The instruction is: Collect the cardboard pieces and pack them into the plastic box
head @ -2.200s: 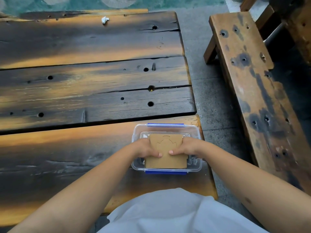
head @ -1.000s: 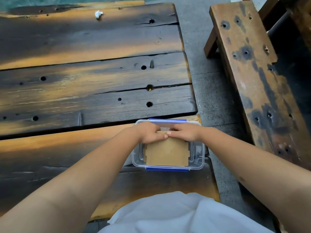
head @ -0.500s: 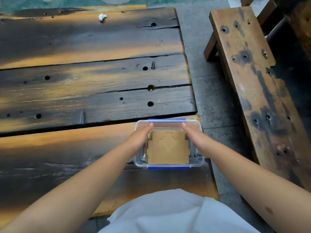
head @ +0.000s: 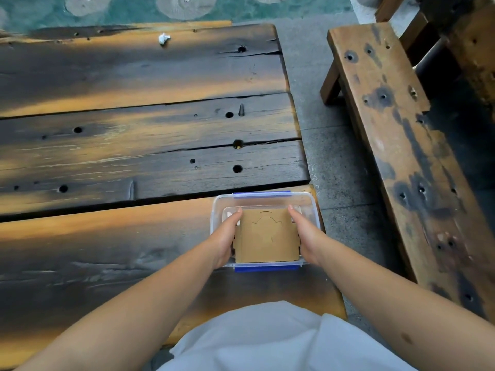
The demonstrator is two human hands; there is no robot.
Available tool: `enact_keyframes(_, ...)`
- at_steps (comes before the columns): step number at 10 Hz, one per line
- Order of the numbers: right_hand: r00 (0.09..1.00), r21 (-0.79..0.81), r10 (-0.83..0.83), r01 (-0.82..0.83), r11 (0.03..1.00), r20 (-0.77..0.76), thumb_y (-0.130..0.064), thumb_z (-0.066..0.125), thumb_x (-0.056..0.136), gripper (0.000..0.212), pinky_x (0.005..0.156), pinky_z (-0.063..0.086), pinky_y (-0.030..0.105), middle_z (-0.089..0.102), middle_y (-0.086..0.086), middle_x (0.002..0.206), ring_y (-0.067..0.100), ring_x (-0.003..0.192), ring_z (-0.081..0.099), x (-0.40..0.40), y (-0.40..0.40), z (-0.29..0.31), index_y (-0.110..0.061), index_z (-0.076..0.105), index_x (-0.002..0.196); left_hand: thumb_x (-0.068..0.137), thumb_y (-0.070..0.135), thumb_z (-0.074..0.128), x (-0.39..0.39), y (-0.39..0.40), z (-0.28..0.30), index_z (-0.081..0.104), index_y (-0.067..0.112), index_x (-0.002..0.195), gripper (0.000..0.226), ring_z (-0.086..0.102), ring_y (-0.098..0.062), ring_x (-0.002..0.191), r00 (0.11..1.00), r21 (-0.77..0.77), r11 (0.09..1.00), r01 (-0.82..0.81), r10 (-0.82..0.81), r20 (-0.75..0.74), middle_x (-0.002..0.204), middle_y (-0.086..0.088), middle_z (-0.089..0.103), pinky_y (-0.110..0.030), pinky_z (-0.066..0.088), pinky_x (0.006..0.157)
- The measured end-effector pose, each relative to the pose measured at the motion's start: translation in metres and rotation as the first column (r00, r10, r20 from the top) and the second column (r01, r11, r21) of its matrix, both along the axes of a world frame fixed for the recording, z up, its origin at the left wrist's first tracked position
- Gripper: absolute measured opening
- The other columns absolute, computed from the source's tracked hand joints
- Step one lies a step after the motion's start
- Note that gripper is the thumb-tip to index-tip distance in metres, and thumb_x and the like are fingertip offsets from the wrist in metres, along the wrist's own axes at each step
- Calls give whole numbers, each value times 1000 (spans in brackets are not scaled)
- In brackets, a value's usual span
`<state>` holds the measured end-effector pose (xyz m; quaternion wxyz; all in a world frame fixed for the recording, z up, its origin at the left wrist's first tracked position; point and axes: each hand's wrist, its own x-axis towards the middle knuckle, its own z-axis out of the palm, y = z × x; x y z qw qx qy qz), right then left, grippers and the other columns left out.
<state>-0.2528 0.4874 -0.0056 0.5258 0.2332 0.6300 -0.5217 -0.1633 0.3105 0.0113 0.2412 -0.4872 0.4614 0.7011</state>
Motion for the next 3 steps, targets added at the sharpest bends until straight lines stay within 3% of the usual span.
enact_keyframes(1, 1000, -5, 2, -2, 1000, 8, -78, 53, 72, 69, 109, 38, 46, 67, 2, 124, 21, 116, 60, -1, 0, 2, -29, 62, 121, 89, 65, 45, 0, 4, 3, 67, 27, 109, 49, 67, -20, 97, 1000, -18, 1000, 1, -1, 20, 105, -3, 73, -36, 50, 72)
enact_keyframes(2, 999, 8, 24, -24, 1000, 38, -80, 50, 73, 83, 109, 35, 45, 56, 3, 138, 21, 127, 51, -1, -1, 7, -28, 50, 138, 88, 65, 46, -1, 1, 3, 63, 26, 118, 52, 61, -16, 106, 1000, -30, 999, 30, -29, 11, 121, -2, 67, -36, 46, 82)
enact_keyframes(3, 988, 154, 132, -118, 981, -81, -80, 47, 75, 97, 115, 16, 48, 23, 1, 160, 24, 146, 22, -3, 0, 16, -28, 23, 153, 92, 55, 48, 3, -1, 9, 35, 21, 145, 64, 44, -14, 115, 992, -338, 936, 98, -118, -37, 147, -3, 44, -31, 33, 93)
